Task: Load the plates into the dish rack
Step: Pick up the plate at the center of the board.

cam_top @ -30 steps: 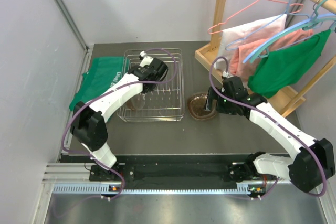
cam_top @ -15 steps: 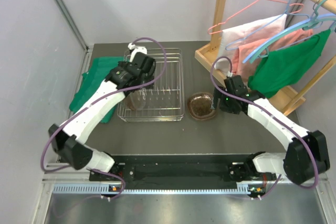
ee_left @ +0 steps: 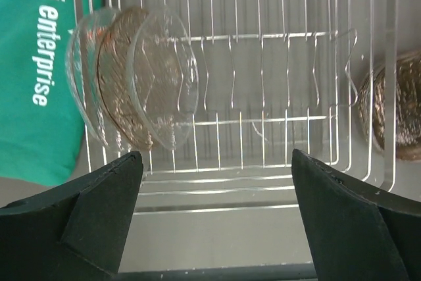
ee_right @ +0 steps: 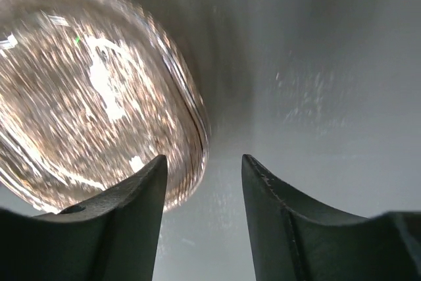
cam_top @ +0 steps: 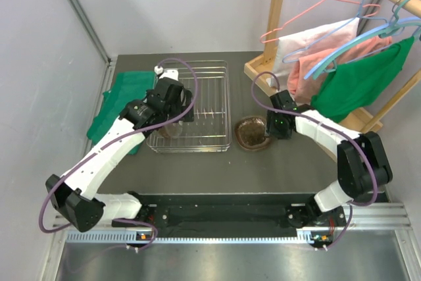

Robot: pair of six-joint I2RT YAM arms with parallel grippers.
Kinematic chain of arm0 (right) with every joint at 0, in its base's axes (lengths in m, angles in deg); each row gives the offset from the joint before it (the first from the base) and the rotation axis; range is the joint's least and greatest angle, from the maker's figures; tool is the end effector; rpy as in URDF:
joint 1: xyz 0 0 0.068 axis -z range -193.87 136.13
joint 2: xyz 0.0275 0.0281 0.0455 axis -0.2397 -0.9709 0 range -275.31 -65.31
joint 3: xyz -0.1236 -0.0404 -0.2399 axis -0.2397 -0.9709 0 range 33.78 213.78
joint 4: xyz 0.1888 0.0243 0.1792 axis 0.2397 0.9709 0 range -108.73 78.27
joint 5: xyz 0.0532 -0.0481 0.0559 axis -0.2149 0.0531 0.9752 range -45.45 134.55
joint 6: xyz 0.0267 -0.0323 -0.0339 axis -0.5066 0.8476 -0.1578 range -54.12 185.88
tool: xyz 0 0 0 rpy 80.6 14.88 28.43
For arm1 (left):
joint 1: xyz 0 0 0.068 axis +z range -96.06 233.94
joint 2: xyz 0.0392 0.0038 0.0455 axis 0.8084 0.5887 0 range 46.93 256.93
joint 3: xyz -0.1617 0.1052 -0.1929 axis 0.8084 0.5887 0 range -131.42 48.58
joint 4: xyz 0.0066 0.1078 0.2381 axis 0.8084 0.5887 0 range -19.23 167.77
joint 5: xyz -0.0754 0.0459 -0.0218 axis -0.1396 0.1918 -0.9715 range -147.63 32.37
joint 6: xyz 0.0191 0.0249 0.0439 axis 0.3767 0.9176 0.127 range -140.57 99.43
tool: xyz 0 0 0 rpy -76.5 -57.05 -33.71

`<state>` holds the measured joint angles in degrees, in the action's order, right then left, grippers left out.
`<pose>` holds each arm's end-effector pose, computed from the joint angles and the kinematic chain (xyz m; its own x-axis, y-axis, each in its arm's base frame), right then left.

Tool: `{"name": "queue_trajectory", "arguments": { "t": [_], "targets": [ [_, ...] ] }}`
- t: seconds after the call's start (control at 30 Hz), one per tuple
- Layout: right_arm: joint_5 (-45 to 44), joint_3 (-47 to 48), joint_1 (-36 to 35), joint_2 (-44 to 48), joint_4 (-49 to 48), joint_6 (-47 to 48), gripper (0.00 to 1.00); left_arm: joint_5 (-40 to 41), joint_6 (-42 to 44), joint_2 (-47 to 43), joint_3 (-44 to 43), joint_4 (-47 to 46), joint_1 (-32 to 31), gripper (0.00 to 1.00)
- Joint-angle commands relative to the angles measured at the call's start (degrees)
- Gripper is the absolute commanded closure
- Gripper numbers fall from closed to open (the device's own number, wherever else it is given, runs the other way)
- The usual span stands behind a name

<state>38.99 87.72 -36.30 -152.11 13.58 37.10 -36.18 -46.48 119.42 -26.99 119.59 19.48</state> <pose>0.2689 0.1072 0.1953 -0.9001 0.1468 -0.4103 0.1039 0.9867 0.1251 0.2190 -0.1345 0.3616 -0.6693 -0.0340 -0.7422 0.0262 0.9972 -0.0693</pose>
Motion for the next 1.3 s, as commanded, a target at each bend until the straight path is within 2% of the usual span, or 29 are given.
{"name": "queue_trajectory", "arguments": {
  "t": [0.0,0.23,0.4,0.6,0.73,1.0,1.27],
  "targets": [
    [-3.84,5.12,0.29,-1.26,-1.99,3.10,0.52,-0.97,-1.33,-3.76,1.04,-2.15,-0.08,0.01],
    [-4.63,10.48,0.20,-6.52,-2.17,7.24,0.60,-1.15,-0.98,-2.97,2.26,-3.54,-0.08,0.01],
    [-5.25,12.60,0.20,-9.70,-1.82,9.78,0.78,-1.59,-0.72,-0.77,1.57,-4.08,0.00,0.01],
    [-8.23,13.30,0.29,-10.23,-1.73,11.02,0.81,-1.85,-0.19,1.77,0.60,-4.43,0.09,0.01],
    [-8.06,13.74,0.20,-9.79,-1.38,11.02,0.91,-1.15,0.60,2.92,-0.19,-3.73,0.09,0.01],
    [-10.34,14.27,-0.94,-7.77,0.73,11.37,1.00,-1.68,0.95,4.15,-0.89,-4.08,0.44,0.01],
    [-5.96,11.64,-2.78,-4.78,0.65,9.44,1.00,-1.85,0.77,3.54,-0.28,-3.82,0.44,0.01]
  ]
}}
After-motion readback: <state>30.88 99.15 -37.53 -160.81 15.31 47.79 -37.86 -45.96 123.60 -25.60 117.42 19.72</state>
